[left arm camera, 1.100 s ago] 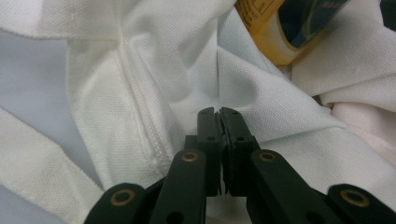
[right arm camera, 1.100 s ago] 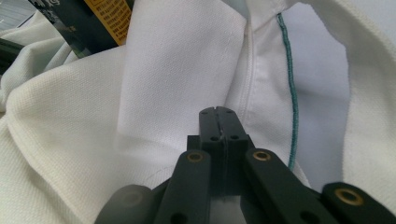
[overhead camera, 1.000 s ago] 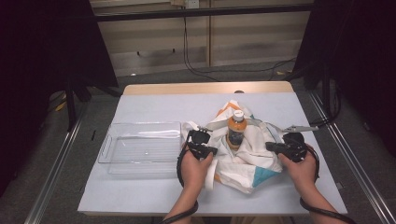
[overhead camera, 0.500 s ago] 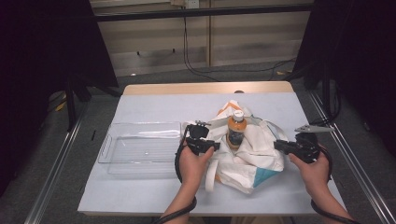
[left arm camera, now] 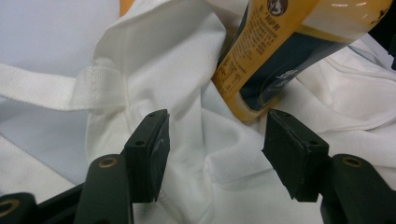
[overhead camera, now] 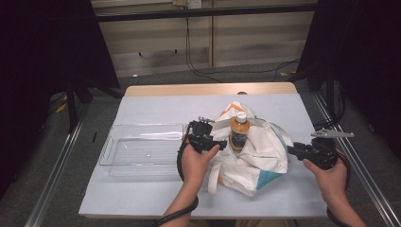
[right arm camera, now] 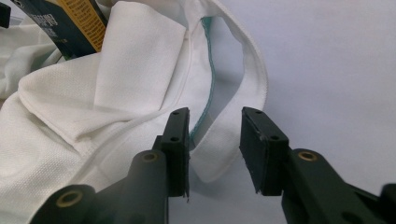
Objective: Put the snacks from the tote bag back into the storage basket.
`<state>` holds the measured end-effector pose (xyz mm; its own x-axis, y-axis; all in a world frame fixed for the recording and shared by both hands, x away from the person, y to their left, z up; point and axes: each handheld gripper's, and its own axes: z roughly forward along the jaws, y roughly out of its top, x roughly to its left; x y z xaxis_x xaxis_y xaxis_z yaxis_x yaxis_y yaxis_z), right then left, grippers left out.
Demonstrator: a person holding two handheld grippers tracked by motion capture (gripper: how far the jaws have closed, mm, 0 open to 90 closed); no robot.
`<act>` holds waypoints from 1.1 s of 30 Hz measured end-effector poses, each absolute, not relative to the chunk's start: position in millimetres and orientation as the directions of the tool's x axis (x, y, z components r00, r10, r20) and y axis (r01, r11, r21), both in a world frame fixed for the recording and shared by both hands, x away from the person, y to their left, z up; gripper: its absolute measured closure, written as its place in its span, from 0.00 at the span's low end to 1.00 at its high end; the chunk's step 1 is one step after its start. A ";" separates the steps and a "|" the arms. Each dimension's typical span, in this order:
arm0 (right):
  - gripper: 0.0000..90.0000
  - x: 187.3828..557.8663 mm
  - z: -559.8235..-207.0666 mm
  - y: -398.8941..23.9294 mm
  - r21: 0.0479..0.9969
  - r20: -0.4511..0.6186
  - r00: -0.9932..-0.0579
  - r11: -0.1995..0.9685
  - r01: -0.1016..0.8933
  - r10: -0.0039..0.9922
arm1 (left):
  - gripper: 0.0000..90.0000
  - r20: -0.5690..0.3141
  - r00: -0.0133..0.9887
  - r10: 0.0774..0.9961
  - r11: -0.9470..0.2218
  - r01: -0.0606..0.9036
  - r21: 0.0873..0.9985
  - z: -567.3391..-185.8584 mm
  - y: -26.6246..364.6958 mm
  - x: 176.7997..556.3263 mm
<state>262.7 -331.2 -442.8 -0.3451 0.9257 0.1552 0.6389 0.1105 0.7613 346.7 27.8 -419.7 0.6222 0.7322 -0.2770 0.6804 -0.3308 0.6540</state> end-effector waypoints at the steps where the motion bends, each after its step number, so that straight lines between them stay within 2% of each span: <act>1: 0.67 262.4 -443.1 -332.9 0.764 0.162 -0.342 0.102 0.637 0.926 | 0.45 -0.272 0.626 0.731 -0.333 0.675 0.659 -419.3 27.4 347.0; 7: 0.59 261.8 -441.3 -336.0 0.761 0.159 -0.323 0.092 0.642 0.933 | 0.35 -0.267 0.633 0.727 -0.328 0.661 0.675 -417.3 23.6 348.2; 12: 0.49 262.0 -441.8 -336.8 0.760 0.157 -0.315 0.089 0.643 0.936 | 0.29 -0.249 0.640 0.727 -0.333 0.646 0.687 -414.3 20.9 349.6; 25: 0.25 263.3 -442.3 -340.5 0.747 0.183 -0.286 0.056 0.663 0.940 | 0.20 -0.259 0.652 0.713 -0.312 0.625 0.716 -408.0 9.8 352.5; 33: 0.19 264.5 -442.4 -340.2 0.745 0.194 -0.285 0.048 0.665 0.939 | 0.18 -0.277 0.682 0.677 -0.319 0.611 0.725 -405.0 8.1 351.0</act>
